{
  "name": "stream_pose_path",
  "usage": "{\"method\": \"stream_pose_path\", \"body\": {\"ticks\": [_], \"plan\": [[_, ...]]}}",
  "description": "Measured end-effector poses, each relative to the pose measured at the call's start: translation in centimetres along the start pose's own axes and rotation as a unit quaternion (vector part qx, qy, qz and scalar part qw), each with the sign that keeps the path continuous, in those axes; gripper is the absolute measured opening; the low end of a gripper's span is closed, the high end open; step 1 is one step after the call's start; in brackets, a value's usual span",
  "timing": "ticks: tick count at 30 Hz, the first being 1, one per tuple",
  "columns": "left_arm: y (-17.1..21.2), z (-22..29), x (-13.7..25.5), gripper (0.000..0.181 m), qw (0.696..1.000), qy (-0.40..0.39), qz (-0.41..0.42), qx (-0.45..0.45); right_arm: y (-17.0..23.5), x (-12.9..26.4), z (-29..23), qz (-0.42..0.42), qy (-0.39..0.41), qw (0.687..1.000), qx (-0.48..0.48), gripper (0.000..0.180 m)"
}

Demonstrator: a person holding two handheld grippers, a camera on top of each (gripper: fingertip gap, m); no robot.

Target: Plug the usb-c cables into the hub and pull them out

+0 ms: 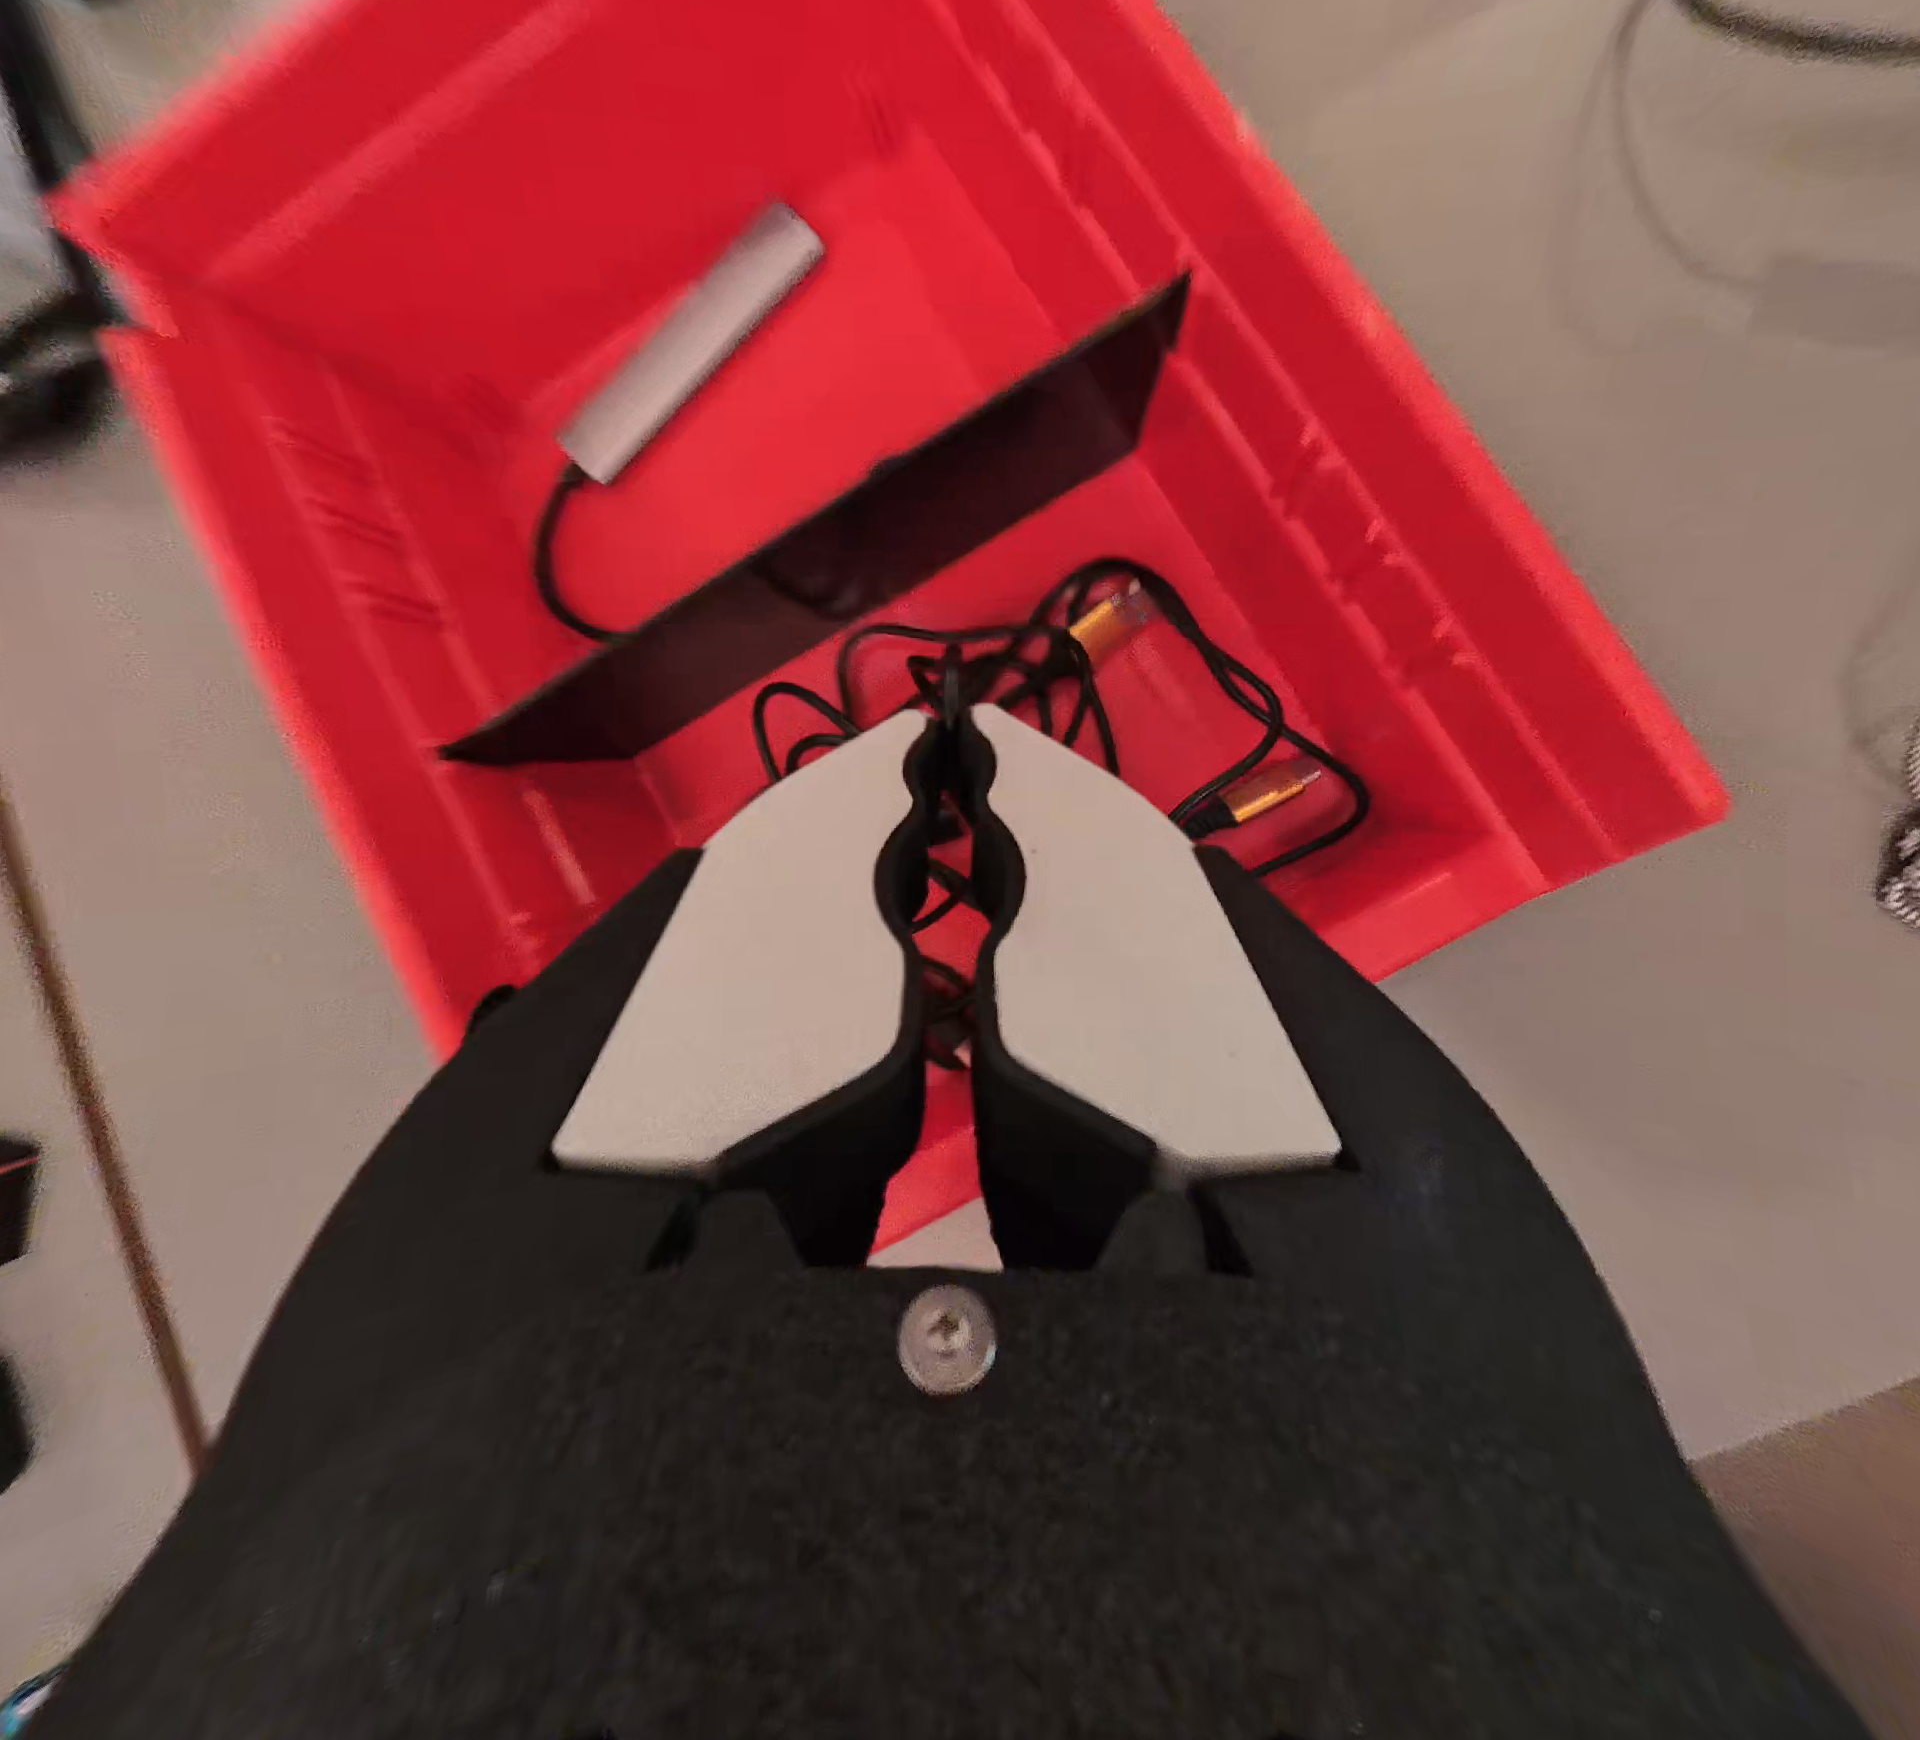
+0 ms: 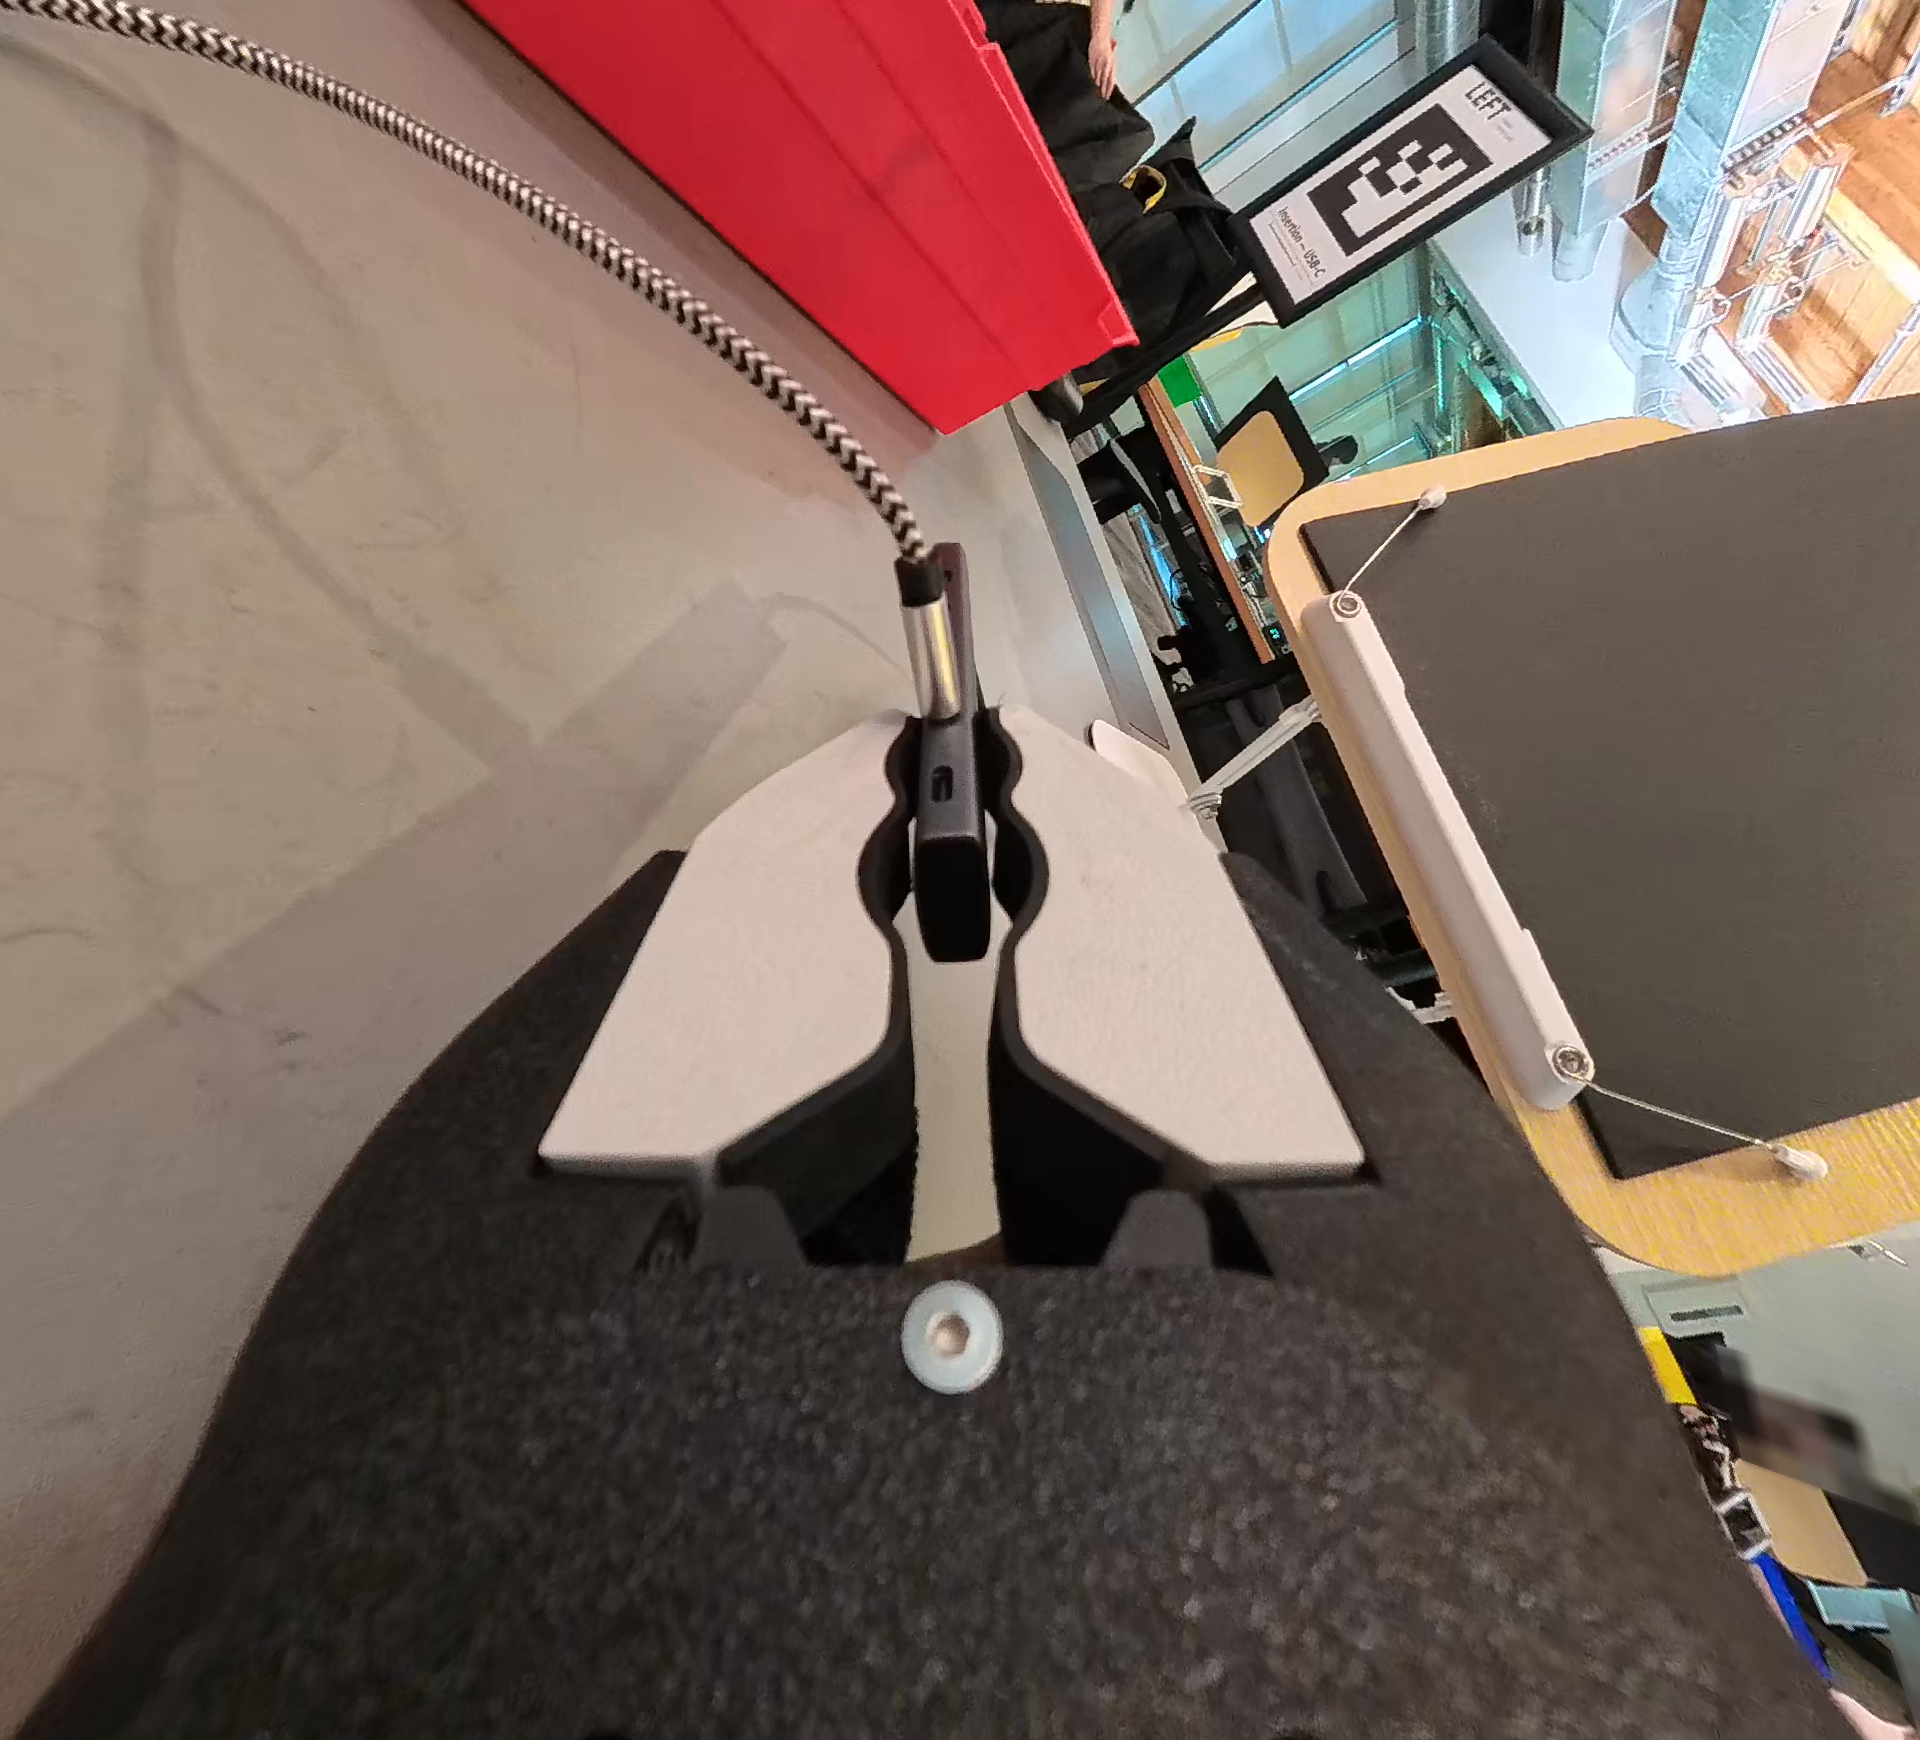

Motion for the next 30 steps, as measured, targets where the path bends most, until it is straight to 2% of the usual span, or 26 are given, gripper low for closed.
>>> {"method": "stream_pose_path", "body": {"ticks": [1, 5, 8, 11, 15, 18, 22, 27, 30], "plan": [[-0.7, -0.1, 1.6, 0.001, 1.000, -0.012, 0.021, -0.002, 0.0, 0.0, 0.0, 0.001, 0.000, 1.000, 0.000, 0.010], [-3.9, -0.1, 8.7, 0.001, 0.991, -0.073, 0.110, -0.019, -0.1, 0.0, 0.0, 0.002, 0.000, 1.000, -0.002, 0.010], [-6.2, 1.4, 13.2, 0.001, 0.981, -0.075, 0.178, -0.029, -0.1, 0.0, 0.0, 0.002, 0.001, 1.000, 0.000, 0.010], [-8.3, 5.1, 16.6, 0.001, 0.969, -0.056, 0.234, -0.062, 0.0, 0.0, 0.1, 0.000, 0.004, 1.000, 0.000, 0.010], [-10.2, 11.3, 18.4, 0.001, 0.953, -0.021, 0.276, -0.125, 0.0, 0.0, 0.3, 0.000, 0.007, 1.000, -0.007, 0.010], [-10.8, 15.4, 17.6, 0.001, 0.948, 0.018, 0.274, -0.162, 0.0, 0.0, 0.4, 0.000, 0.010, 1.000, -0.012, 0.010], [-9.6, 18.1, 13.4, 0.001, 0.952, 0.032, 0.222, -0.211, 0.0, 0.0, 0.5, -0.001, 0.012, 1.000, -0.015, 0.010], [-4.2, 19.8, 6.3, 0.002, 0.925, 0.154, 0.162, -0.307, 0.1, 0.0, 0.6, -0.003, 0.013, 1.000, -0.016, 0.010], [0.2, 18.8, 2.4, 0.002, 0.934, 0.201, 0.100, -0.277, 0.2, -0.1, 0.6, -0.005, 0.013, 1.000, -0.016, 0.010]]}}
Point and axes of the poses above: each gripper's, where its closed fingertips meet, x back along the fingers, y out of its underside, z = x × y across the jaws, the point moved 6 cm from there along x, back along the fingers, and after that the axes turned 15 degrees about y, right-handed, at the moved point
